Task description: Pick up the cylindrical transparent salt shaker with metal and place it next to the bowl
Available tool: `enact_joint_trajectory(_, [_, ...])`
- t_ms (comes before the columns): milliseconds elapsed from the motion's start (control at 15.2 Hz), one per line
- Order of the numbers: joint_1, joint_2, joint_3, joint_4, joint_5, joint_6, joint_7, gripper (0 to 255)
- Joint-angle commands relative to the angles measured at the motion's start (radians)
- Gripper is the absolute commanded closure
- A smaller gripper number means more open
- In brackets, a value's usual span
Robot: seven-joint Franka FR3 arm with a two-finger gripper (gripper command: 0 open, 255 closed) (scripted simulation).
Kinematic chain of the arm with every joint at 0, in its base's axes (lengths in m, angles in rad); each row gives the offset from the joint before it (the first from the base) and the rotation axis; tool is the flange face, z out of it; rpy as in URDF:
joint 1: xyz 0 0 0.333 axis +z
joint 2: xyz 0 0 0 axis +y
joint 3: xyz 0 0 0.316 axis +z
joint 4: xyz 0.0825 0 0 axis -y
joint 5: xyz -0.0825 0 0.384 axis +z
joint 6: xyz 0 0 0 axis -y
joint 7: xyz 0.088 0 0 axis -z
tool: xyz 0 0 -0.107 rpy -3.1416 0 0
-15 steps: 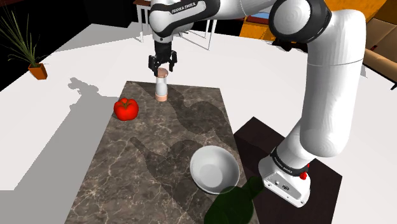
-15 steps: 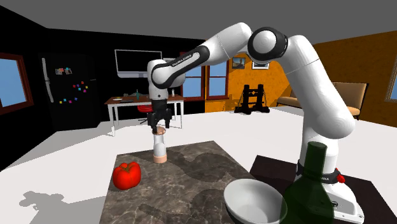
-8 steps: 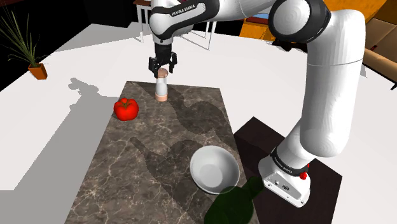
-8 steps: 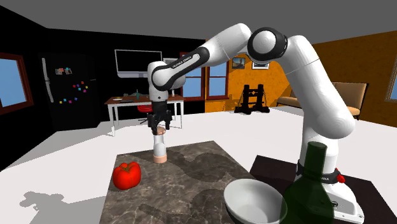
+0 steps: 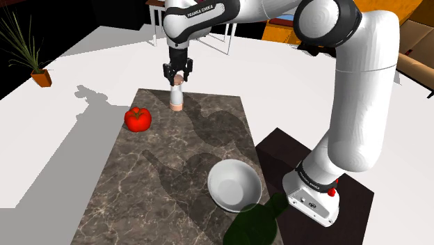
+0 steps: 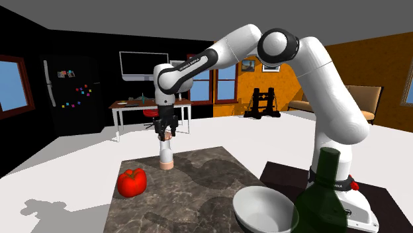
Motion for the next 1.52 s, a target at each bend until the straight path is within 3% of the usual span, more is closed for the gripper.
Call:
enact_joint_trajectory(0, [0.000, 0.001, 0.000, 0.000, 0.000, 0.000, 0.000, 255])
enact_joint_trajectory(198, [0.000, 0.000, 0.000, -0.001, 0.000, 0.000, 0.000, 255])
enact_joint_trajectory(1452, [0.000, -0.064, 0.004, 0.159, 0.006, -0.224, -0.001, 255])
